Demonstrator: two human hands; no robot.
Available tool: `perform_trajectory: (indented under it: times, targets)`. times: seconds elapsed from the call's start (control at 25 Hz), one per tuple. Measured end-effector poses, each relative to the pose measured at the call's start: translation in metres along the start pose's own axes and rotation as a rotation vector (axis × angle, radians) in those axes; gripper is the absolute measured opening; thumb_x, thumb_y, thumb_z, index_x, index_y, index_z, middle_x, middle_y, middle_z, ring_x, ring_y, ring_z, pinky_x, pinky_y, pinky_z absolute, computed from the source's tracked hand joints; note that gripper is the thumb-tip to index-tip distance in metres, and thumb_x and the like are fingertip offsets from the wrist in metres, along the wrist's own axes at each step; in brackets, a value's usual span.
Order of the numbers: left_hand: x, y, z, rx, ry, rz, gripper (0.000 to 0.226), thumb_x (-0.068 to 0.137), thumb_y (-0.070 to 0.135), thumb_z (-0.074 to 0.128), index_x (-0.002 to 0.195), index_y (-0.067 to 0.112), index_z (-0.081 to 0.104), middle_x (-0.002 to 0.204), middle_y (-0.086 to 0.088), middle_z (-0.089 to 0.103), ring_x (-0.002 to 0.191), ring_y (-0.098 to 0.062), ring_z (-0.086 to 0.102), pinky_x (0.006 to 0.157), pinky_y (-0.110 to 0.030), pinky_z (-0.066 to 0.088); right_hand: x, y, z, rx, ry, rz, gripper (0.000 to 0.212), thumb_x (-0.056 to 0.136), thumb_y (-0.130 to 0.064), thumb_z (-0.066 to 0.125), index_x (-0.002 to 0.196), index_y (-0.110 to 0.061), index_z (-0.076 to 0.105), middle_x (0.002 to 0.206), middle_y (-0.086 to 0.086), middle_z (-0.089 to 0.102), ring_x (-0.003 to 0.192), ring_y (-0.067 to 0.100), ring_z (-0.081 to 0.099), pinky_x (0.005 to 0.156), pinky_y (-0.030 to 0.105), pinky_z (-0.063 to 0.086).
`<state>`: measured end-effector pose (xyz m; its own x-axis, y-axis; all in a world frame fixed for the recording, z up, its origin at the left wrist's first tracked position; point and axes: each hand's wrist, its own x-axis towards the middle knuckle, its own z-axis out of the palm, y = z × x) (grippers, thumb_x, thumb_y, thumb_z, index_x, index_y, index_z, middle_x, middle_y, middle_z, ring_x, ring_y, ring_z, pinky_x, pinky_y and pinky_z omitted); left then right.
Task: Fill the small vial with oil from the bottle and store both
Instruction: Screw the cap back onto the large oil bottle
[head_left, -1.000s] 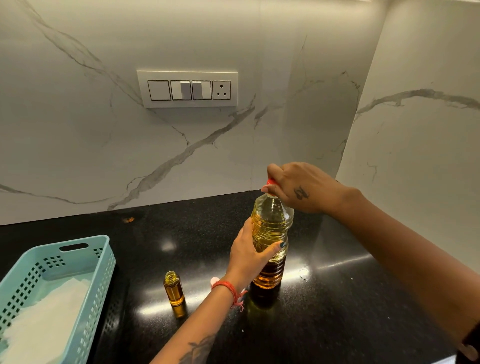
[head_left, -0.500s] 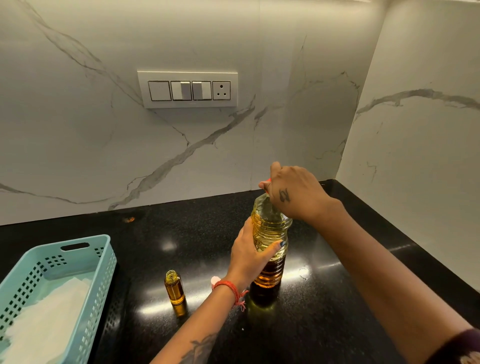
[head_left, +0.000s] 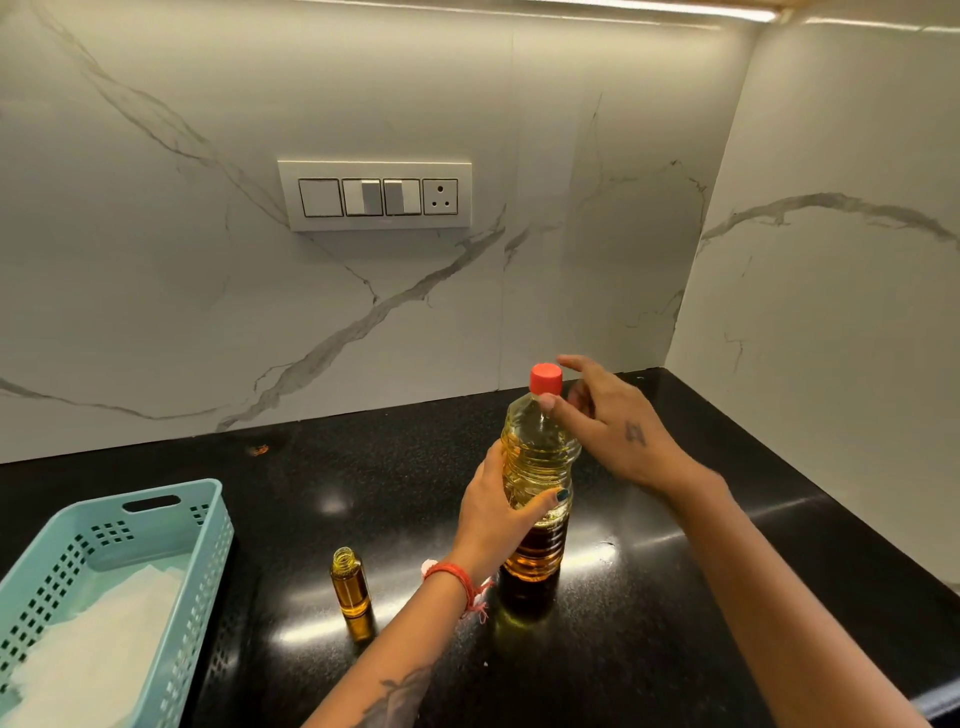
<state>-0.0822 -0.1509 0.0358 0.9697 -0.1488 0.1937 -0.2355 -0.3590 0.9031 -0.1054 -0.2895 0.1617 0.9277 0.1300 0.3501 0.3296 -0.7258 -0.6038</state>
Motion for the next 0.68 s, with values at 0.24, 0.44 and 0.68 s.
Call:
perform_trajectory:
  times: [0.24, 0.44, 0.68]
  targets:
    - [-0.013, -0.015, -0.008, -0.048, -0.029, -0.050, 0.088, 0.062, 0.060, 0.071, 0.135, 0.044, 0.024, 0.138, 0.011, 0.043, 0.123, -0.008, 0.045, 0.103, -0.039, 0.043, -0.063, 0.063, 0.059, 0.371, 0.058, 0.266, 0.078, 0.070, -0.024, 0.075, 0.135, -0.028, 0.033, 0.120, -0.005, 0.051, 0.113, 0.015, 0.051, 0.082, 0.021, 0.045]
    - [-0.026, -0.023, -0.002, -0.083, -0.016, -0.076, 0.078, 0.064, 0.059, 0.069, 0.131, 0.045, 0.032, 0.133, 0.016, 0.047, 0.122, -0.003, 0.046, 0.102, -0.037, 0.044, -0.071, 0.076, 0.107, 0.338, -0.008, 0.251, 0.105, 0.056, -0.029, 0.087, 0.141, -0.030, 0.024, 0.126, -0.015, 0.047, 0.117, 0.005, 0.045, 0.095, 0.024, 0.036]
    - [-0.045, -0.024, 0.004, -0.173, 0.028, -0.212, 0.099, 0.057, 0.078, 0.057, 0.140, 0.040, 0.019, 0.142, 0.016, 0.030, 0.130, -0.005, 0.035, 0.108, -0.031, 0.036, -0.067, 0.081, 0.136, 0.319, 0.140, 0.233, 0.097, 0.057, -0.045, 0.083, 0.137, -0.026, 0.031, 0.123, -0.011, 0.053, 0.110, 0.005, 0.054, 0.082, 0.009, 0.039]
